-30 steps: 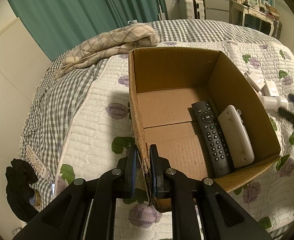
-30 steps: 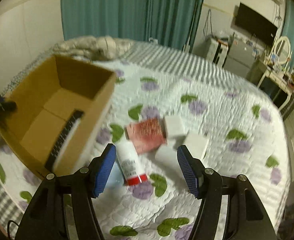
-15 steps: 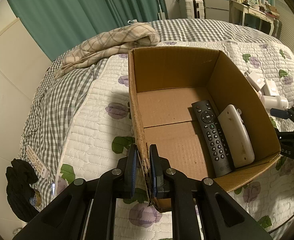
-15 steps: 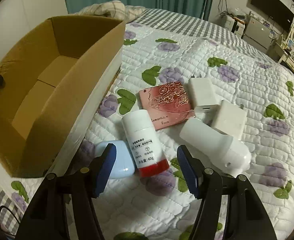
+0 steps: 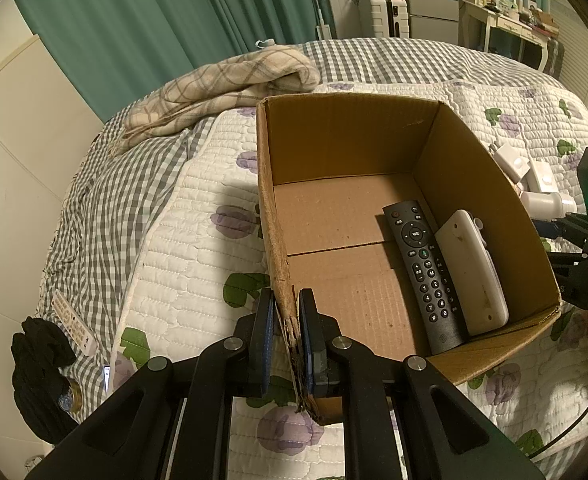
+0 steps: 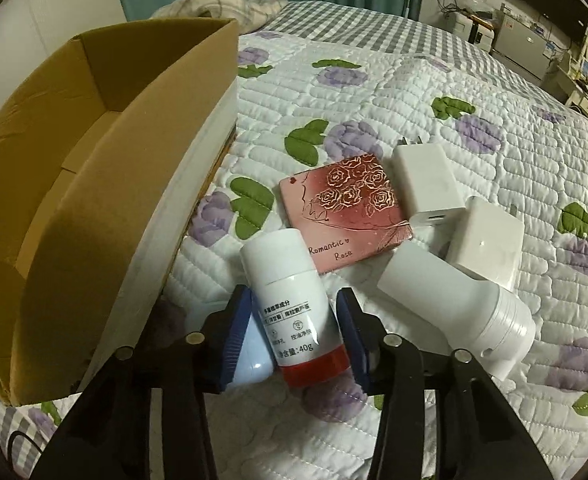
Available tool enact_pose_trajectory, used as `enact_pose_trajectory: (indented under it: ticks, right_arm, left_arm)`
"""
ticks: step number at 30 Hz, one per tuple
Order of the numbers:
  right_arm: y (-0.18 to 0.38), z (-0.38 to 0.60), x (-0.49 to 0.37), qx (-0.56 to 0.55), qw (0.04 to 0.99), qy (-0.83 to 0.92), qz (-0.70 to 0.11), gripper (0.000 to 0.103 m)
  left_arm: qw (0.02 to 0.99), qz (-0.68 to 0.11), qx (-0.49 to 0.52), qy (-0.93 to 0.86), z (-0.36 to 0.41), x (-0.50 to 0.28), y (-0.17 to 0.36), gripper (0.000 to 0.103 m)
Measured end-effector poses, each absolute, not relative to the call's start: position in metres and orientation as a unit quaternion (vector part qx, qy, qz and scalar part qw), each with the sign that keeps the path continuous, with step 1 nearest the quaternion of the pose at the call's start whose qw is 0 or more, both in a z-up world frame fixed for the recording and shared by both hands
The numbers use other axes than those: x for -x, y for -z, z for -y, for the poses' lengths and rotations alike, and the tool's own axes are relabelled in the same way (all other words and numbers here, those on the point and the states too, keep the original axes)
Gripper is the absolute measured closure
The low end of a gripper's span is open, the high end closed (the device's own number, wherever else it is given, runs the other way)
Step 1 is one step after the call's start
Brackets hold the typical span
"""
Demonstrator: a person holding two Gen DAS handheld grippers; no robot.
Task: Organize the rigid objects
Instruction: 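Grasp the white-and-red cream bottle with the right gripper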
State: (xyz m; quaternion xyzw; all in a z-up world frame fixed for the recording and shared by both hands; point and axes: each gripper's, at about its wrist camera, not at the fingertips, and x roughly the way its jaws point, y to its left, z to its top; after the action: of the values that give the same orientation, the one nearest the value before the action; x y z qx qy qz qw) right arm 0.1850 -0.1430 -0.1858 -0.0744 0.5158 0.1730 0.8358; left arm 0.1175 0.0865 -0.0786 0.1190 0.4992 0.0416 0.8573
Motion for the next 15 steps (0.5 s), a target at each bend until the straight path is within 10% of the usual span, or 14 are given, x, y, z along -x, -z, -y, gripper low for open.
enact_pose_trajectory:
  ticks: [15]
  right_arm:
    - [0.169, 0.152, -0.175, 0.058, 0.854, -0.166, -0.49, 0.064]
  left_arm:
    - [0.857, -0.5, -0.12, -0.042, -0.087, -0.118, 0.079, 0.091]
